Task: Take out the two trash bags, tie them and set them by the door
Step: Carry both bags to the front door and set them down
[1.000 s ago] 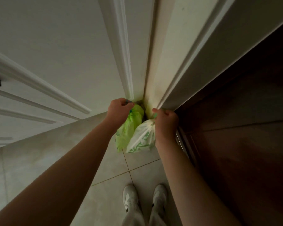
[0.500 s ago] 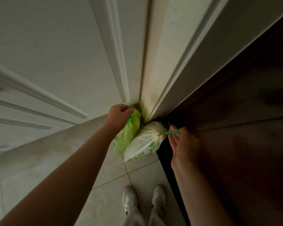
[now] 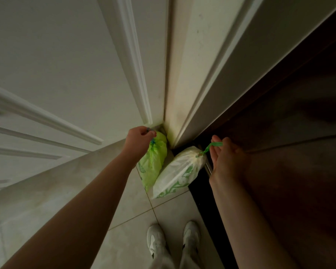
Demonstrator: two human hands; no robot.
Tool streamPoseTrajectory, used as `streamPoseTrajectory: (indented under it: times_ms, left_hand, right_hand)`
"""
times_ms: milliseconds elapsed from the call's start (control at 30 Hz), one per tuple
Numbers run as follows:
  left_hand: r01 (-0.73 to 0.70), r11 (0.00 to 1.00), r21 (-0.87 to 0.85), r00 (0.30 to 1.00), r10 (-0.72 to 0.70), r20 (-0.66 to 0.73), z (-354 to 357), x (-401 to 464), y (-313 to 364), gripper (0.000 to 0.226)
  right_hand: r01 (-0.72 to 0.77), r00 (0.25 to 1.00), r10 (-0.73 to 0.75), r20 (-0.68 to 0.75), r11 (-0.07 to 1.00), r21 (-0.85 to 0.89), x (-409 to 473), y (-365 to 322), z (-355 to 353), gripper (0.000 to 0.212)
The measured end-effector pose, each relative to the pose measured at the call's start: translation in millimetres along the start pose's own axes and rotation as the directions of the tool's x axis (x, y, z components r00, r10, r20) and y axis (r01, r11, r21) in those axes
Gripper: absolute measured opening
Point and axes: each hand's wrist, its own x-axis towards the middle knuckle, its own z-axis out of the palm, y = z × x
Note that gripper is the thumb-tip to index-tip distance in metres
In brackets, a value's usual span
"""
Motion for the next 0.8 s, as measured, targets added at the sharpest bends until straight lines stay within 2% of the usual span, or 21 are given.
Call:
streamPoseTrajectory:
  times_ms: [233,433,600,733,800]
  left_hand:
    - [-0.005,1.0,0.02,0.999,0.006,-0.047,-1.4,4.7,4.1,0.017]
    - [-0.074,0.997,0.014,0.988,0.075,-0.135,0.7,7.9,14.7,0.018]
    - [-0.053,0.98,0.193,0.996,0.065,-0.055,12.1,5.6,6.0,0.018]
    - [-0.06,0.962,0.265,0.996,0.074,-0.044,18.0,1.8,2.5,0.018]
    - [-0.071,0.953,0.294,0.996,0.085,-0.037,19.9,-1.9,4.9,0.018]
  right_hand:
    - [-0.015,1.0,0.015,0.011,1.0,0.001,29.8,11.4,38.0,0.025]
    - [-0.043,0.996,0.047,0.075,0.998,-0.045,34.2,28.2,49.5,0.022]
    - [-0.005,0.992,0.039,0.123,0.965,-0.264,40.0,46.2,42.2,0.028]
    - [0.055,0.966,0.082,0.245,0.861,-0.505,44.8,44.6,36.6,0.017]
    - [0.162,0.954,0.024,0.3,0.799,-0.579,45.9,45.3,33.4,0.021]
